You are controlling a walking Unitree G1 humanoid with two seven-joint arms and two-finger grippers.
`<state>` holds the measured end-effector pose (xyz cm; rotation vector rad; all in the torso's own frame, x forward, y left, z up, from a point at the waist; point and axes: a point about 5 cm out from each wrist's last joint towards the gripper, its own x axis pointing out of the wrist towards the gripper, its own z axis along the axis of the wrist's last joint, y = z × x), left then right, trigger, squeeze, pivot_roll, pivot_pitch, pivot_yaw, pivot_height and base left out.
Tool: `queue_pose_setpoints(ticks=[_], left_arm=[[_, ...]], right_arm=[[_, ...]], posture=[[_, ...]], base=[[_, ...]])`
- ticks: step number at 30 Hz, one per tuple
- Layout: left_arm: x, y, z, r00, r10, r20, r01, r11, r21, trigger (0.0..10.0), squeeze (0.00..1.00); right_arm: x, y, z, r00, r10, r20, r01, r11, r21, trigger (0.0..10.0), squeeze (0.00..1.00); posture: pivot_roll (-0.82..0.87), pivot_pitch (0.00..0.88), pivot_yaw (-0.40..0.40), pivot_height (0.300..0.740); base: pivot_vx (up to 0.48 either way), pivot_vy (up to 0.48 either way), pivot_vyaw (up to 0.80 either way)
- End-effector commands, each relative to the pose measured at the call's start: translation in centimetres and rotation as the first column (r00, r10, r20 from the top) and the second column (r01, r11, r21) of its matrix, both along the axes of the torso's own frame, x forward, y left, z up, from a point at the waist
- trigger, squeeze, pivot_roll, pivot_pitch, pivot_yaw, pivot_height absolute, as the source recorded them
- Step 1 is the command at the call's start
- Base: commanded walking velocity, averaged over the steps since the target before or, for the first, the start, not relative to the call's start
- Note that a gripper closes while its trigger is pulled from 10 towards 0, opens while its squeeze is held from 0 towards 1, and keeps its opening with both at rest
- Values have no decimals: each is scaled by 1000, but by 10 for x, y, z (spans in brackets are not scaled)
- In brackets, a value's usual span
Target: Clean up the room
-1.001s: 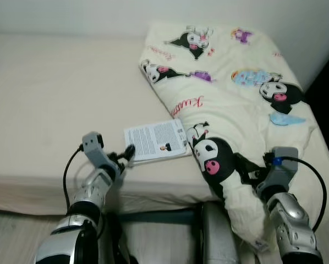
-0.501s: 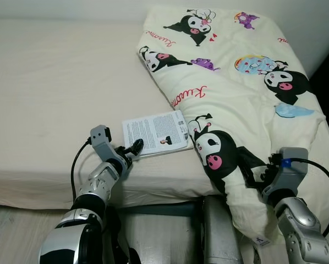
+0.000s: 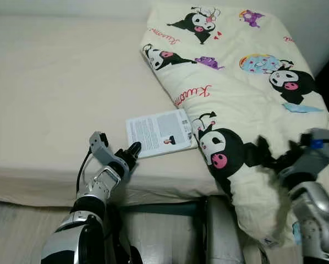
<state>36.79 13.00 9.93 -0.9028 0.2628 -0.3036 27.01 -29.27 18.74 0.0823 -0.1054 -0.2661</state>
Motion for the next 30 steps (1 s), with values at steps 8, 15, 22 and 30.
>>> queue_pose_setpoints(ticks=[8,15,22,30], left_arm=[[-5,6,-7,999,-20,-32,19,999,-39,0,0],[-4,15,3,999,-32,25,32,999,-17,0,0],[7,41,57,976,29,218,-27,1000,-13,0,0],[1,53,120,907,-8,420,15,1000,-12,0,0]], right_arm=[[-35,-49,-16,959,-266,-94,265,964,-28,10000,0],[-29,-23,-37,992,-103,-74,114,979,170,10000,0],[-18,-10,-43,1000,-29,-12,31,960,280,10000,0],[-23,-20,-57,997,-75,-15,75,921,382,10000,0]], posture=[[-176,326,51,473],[-146,303,67,473],[-109,283,72,473],[-92,256,81,473]], base=[[0,0,0],[0,0,0],[0,0,0],[0,0,0]])
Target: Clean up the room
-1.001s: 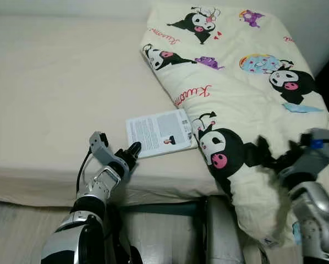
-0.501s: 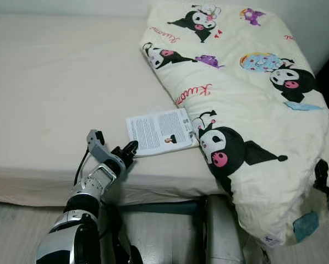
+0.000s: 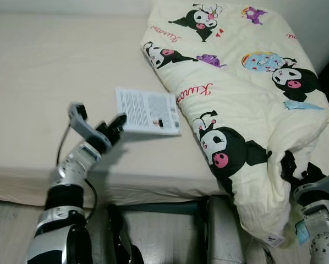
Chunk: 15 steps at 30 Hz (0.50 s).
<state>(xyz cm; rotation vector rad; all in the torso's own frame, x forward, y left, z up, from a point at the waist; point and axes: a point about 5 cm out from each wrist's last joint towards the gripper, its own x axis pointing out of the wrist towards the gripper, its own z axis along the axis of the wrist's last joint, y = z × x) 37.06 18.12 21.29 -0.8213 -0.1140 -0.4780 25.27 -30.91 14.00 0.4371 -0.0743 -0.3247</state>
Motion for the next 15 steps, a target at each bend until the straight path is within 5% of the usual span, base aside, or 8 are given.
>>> queue_pose_setpoints(ticks=[1,3,4,5,6,15], left_arm=[[-4,2,11,999,-22,43,22,1000,-7,0,0],[-10,2,23,996,-35,86,34,999,10,0,0],[-12,3,29,994,-37,105,36,999,17,0,0],[-15,3,34,992,-38,117,36,999,21,0,0],[-17,3,41,990,-41,138,40,999,15,0,0],[-31,-3,63,975,-66,214,69,998,-6,0,0]], right_arm=[[-8,-6,-14,998,-48,-35,50,998,44,10000,0],[-12,-11,-26,993,-89,-83,93,995,40,10000,0],[-13,-11,-29,992,-97,-85,101,994,48,4784,0],[-14,-11,-32,992,-99,-84,104,993,55,4784,0],[-13,-11,-34,992,-98,-76,103,992,73,0,0],[10,11,-23,990,88,112,-105,983,148,0,0]], posture=[[-92,256,81,473],[-86,245,84,473],[-79,232,86,473],[-79,232,86,473],[-77,220,88,473],[-63,177,71,473]], base=[[0,0,0],[0,0,0],[0,0,0],[0,0,0],[0,0,0],[0,0,0]])
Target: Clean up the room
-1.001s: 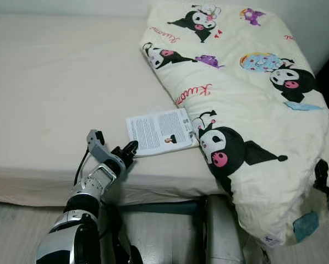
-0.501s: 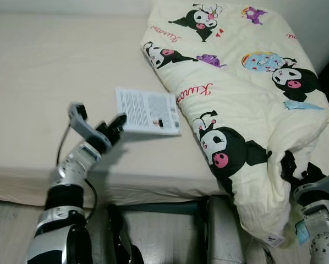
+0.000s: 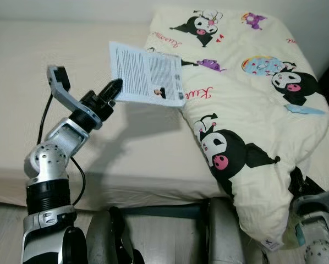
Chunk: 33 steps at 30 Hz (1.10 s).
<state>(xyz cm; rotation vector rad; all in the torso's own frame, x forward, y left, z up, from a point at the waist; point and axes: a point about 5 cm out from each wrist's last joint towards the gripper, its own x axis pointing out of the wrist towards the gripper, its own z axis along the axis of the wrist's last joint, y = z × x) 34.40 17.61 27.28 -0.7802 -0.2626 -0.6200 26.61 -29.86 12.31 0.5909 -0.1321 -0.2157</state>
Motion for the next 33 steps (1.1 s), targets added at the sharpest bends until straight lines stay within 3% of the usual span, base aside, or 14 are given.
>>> queue_pose_setpoints(ticks=[1,12,15,17,20,21,22,25,26,27,30,31,32,33], left_arm=[[-5,2,0,1000,1,16,-1,1000,-20,0,0],[-15,-10,-13,1000,16,-4,-16,997,-76,0,0],[-16,-7,-11,999,50,-4,-50,996,-71,0,0],[-15,-1,-4,996,93,7,-92,991,-93,0,0],[-14,6,13,987,149,53,-143,984,-105,0,0],[-14,6,13,987,149,53,-143,984,-105,0,0],[-15,5,17,986,154,69,-147,984,-103,0,0],[-17,-2,22,984,152,89,-144,985,-93,0,0],[-17,-4,22,985,150,90,-142,986,-90,0,0],[-17,-4,22,985,150,90,-142,986,-90,0,0],[-18,-8,22,985,145,93,-138,987,-81,0,0],[-18,-10,22,985,143,94,-136,987,-82,0,0],[-18,-10,22,985,143,94,-136,987,-82,0,0],[-18,-11,22,986,140,92,-132,988,-85,0,0]], right_arm=[[1,5,-4,999,37,26,-38,999,27,0,0],[30,21,6,985,161,60,-163,986,26,0,0],[36,36,10,961,268,66,-267,964,-22,0,0],[39,70,15,879,473,65,-465,879,-107,0,0],[27,128,20,602,798,20,-775,591,-224,0,0],[27,128,20,602,798,20,-775,591,-224,0,0],[17,147,16,468,883,-43,-859,442,-259,0,0],[-8,171,-3,182,953,-242,-954,112,-277,0,0],[-13,172,-8,128,950,-286,-962,48,-269,0,0],[-13,172,-8,128,950,-286,-962,48,-269,0,0],[-22,172,-14,48,943,-328,-972,-31,-232,0,0],[-25,169,-18,27,932,-362,-974,-57,-220,1059,0],[-25,169,-18,27,932,-362,-974,-57,-220,1059,0],[-29,167,-23,12,916,-401,-975,-78,-207,10000,0]], posture=[[-65,163,63,473],[-61,100,12,473],[-59,96,8,473],[-54,82,1,473],[-53,67,-6,473],[-53,67,-6,473],[-54,67,-6,473],[-55,64,-11,473],[-55,64,-12,473],[-55,64,-12,473],[-56,64,-14,473],[-57,65,-13,473],[-57,65,-13,473],[-60,65,-13,473]], base=[[0,0,0],[0,0,0],[0,0,0],[0,0,0],[0,0,0],[0,0,0],[0,0,0],[0,0,0],[0,0,0],[0,0,0],[0,0,0],[0,0,0],[0,0,0],[0,0,0]])
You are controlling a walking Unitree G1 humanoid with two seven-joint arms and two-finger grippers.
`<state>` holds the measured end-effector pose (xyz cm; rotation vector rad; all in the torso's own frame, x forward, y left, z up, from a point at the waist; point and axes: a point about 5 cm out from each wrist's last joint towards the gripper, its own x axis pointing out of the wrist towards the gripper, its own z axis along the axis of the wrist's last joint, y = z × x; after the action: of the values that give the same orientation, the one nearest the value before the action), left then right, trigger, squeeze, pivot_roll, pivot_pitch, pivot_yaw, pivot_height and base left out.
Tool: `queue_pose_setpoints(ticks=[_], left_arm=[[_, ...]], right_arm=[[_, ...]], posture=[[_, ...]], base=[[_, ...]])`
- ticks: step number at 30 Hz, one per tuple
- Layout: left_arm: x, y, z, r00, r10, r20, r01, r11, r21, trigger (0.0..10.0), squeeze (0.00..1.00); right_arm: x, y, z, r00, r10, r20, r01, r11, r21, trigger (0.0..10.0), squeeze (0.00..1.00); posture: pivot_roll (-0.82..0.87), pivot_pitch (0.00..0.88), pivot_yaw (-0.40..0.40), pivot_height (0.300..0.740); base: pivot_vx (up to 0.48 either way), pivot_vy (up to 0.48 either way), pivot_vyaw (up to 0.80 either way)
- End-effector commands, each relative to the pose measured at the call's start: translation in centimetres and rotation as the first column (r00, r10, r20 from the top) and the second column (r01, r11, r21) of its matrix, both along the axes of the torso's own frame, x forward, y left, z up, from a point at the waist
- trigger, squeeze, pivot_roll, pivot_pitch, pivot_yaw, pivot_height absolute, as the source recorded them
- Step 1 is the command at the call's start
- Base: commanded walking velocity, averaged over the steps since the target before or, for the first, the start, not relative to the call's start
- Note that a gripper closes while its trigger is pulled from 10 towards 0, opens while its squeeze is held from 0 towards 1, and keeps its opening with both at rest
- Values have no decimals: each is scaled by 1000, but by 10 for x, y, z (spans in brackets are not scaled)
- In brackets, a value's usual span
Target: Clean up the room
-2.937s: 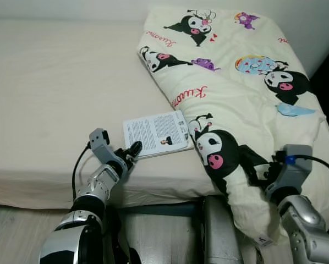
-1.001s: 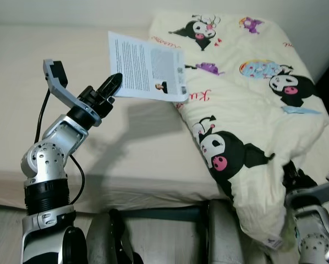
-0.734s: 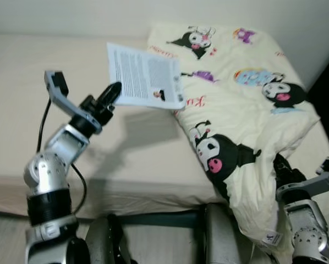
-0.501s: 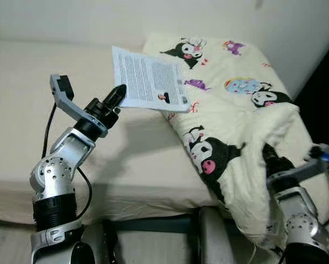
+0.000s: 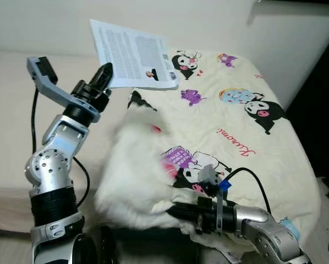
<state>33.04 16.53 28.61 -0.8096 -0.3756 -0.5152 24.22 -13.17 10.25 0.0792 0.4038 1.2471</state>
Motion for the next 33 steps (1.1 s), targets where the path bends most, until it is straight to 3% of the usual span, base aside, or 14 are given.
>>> queue_pose_setpoints(ticks=[1,2,3,4,5,6,16,21,22,24,25,29,31,33], left_arm=[[-5,-1,8,999,10,47,-9,1000,-7,0,0],[-5,-1,8,999,10,47,-9,1000,-7,0,0],[-4,-5,6,999,1,39,-1,1000,-9,0,0],[-3,-6,5,999,-2,36,3,1000,-10,0,0],[-3,-7,5,999,-6,34,6,1000,-8,0,0],[-3,-9,4,999,-12,34,12,1000,-4,0,0],[-1,-24,-6,999,-33,3,33,998,60,0,0],[0,-26,-14,999,-26,-20,28,994,108,0,0],[1,-27,-34,997,1,-84,15,980,197,9765,0],[1,-26,-45,993,21,-116,6,973,229,10000,0],[1,-22,-54,987,50,-153,-10,968,253,10000,0],[1,-17,-71,968,106,-226,-32,950,309,10000,0],[0,-17,-78,956,132,-261,-30,932,360,10000,0],[0,-17,-79,955,138,-262,-31,927,374,10000,0]], right_arm=[[-5,-3,-8,1000,11,-4,-11,997,-70,10000,0],[-5,-3,-8,1000,11,-4,-11,997,-70,10000,0],[0,-7,-10,998,-56,5,56,995,-83,10000,267],[4,-8,-10,996,-93,8,93,993,-70,10000,267],[7,-8,-9,993,-116,12,116,992,-58,10000,914],[7,-8,-8,992,-122,14,122,991,-55,10000,1000],[-27,5,12,990,122,-71,-116,990,86,10000,1000],[-30,5,21,988,140,-63,-129,981,146,10000,1000],[-22,1,44,998,60,-15,-53,956,289,10000,1000],[-16,-2,54,1000,3,-6,-1,934,357,10000,1000],[-8,-10,64,997,-74,-2,68,898,434,10000,0],[10,-29,81,969,-245,-3,203,795,571,10000,0],[21,-44,88,928,-373,-23,301,711,636,10000,0],[24,-48,90,914,-404,-35,327,685,651,10000,0]], posture=[[-62,66,-13,473],[-62,66,-13,473],[-68,65,-10,473],[-68,65,-10,473],[-70,65,-9,473],[-70,65,-9,473],[-78,63,-10,473],[-78,62,-11,473],[-82,61,-9,473],[-84,61,-9,473],[-86,61,-9,473],[-81,63,-10,473],[-79,63,-11,482],[-74,62,-14,487]], base=[[0,0,0],[0,0,0],[0,0,0],[0,0,0],[0,0,0],[0,0,0],[0,0,0],[0,0,0],[0,0,0],[0,0,0],[0,0,0],[0,0,0],[-384,0,0],[-480,0,0]])
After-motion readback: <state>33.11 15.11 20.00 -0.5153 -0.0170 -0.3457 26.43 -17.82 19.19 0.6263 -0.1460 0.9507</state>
